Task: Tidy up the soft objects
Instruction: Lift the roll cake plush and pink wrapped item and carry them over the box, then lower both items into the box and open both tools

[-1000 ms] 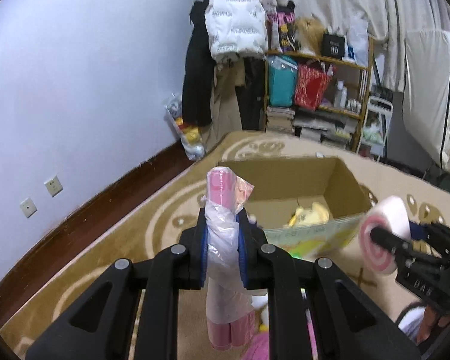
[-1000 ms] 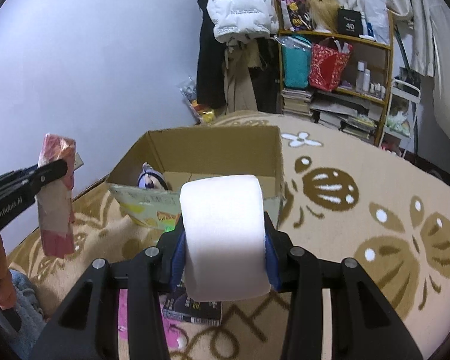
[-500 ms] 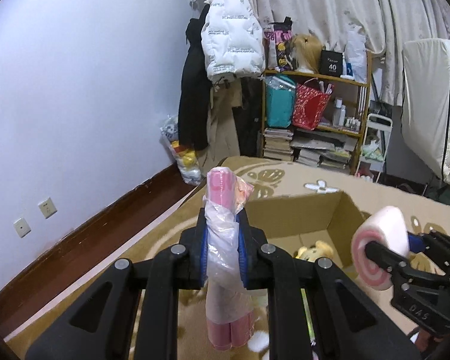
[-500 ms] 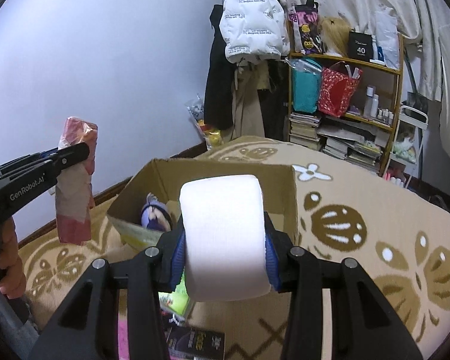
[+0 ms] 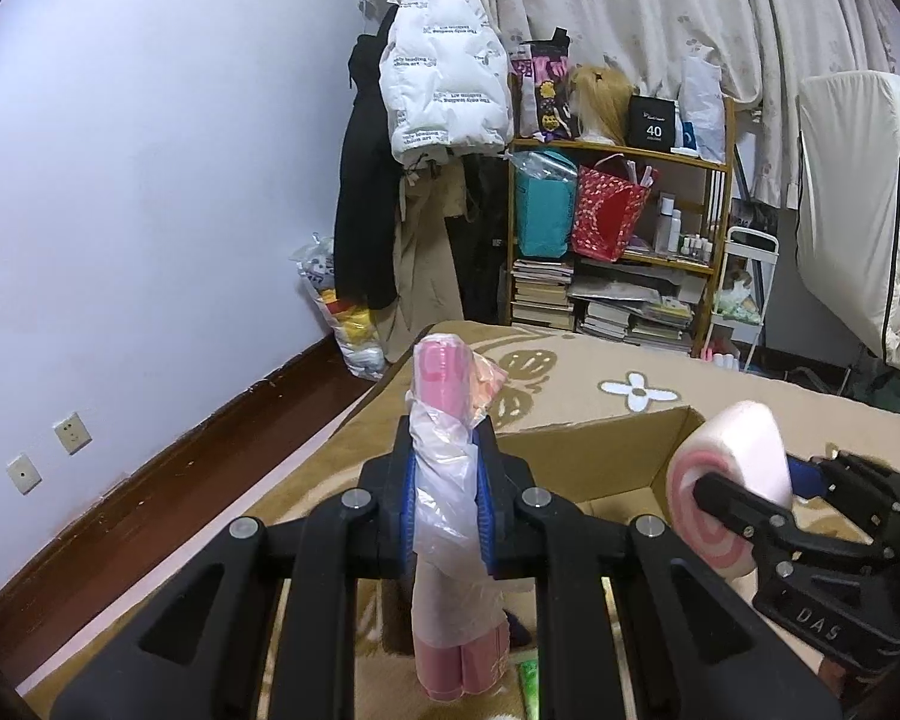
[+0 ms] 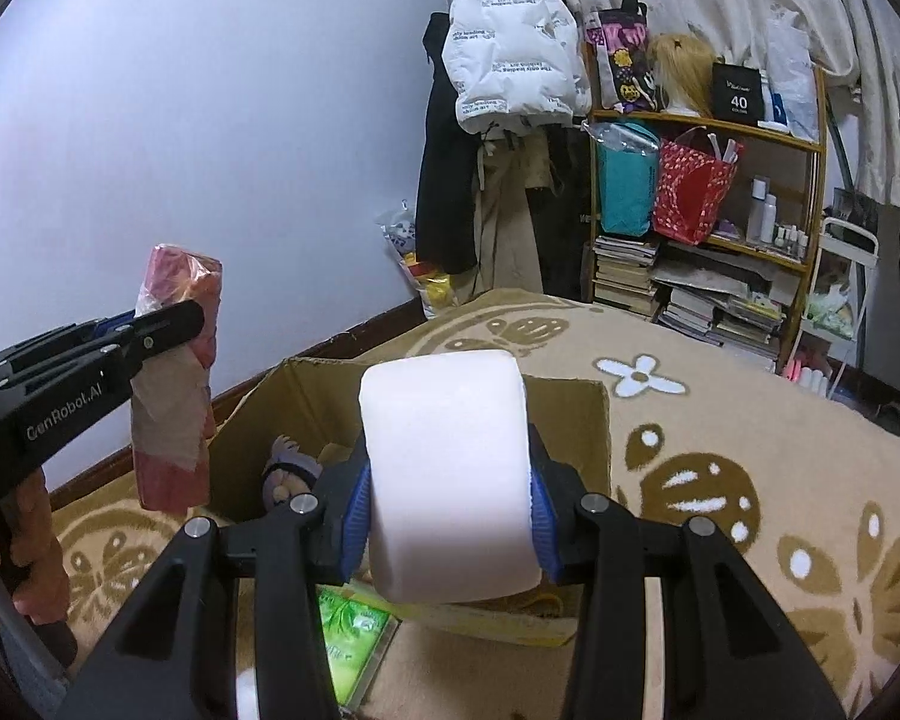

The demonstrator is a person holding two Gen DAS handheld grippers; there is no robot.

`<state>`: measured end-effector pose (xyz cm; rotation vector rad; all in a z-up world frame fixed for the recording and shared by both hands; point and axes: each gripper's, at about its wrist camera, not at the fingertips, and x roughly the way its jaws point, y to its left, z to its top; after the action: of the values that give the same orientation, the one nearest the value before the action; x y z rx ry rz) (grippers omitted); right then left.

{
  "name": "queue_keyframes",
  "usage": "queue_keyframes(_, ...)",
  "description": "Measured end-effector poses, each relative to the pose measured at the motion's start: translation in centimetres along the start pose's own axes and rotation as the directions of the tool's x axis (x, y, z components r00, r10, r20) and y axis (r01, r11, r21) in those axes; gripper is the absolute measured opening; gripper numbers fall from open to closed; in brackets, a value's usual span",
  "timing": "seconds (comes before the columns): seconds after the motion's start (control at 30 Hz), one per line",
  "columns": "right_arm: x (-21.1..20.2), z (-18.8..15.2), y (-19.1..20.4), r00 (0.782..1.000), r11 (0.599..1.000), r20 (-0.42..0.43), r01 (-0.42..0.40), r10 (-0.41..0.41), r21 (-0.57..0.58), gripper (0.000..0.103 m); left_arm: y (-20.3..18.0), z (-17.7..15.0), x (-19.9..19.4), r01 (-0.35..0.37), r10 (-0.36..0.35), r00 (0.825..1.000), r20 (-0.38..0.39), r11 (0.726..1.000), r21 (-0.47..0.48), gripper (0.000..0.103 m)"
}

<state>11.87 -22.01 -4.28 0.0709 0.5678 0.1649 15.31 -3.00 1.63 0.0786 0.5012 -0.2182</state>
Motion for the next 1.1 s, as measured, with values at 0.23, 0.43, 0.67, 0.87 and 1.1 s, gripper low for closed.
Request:
queue_keyframes(0.23, 1.0, 0.0, -0.9, 1.000, 0.999, -0.012, -0.023, 0.024, 0.044, 0.048, -0.8, 0.4, 1.9, 0.014, -0.015, 0.999, -0.032, 0.999, -0.044, 0.015)
queue_keyframes(0.43, 1.9, -0.2, -1.2, 0.999, 0.998, -0.031, -0.032, 0.033, 0.051, 0.050, -1.6, -0.7, 3.4, 0.054, -0.058, 0.994, -0.091, 0.998, -0.045, 0.016)
queue_keyframes(0.67, 3.2, -0.7, -1.2, 0.997, 0.998, -0.071, -0.024, 0.027, 0.050, 0.054, -1.5, -1.4, 4.9, 0.040, -0.047, 0.985, -0.164, 0.998, -0.046, 0.033)
queue_keyframes(0.87, 2.7, -0.6, -1.4, 0.999, 0.997, -0.038, -0.010, 0.013, 0.073, 0.093, -0.5, -1.5, 4.5, -0.047, 0.039, 0.987, -0.153, 0.998, -0.048, 0.080)
queue_keyframes(1.1, 2.5, -0.4, -2.6, 0.999, 0.992, -0.046, 0.003, 0.003, 0.130, 0.103, 1.0, -1.3, 3.8, -0.146, 0.139, 0.979, -0.149, 0.988, -0.041, 0.103)
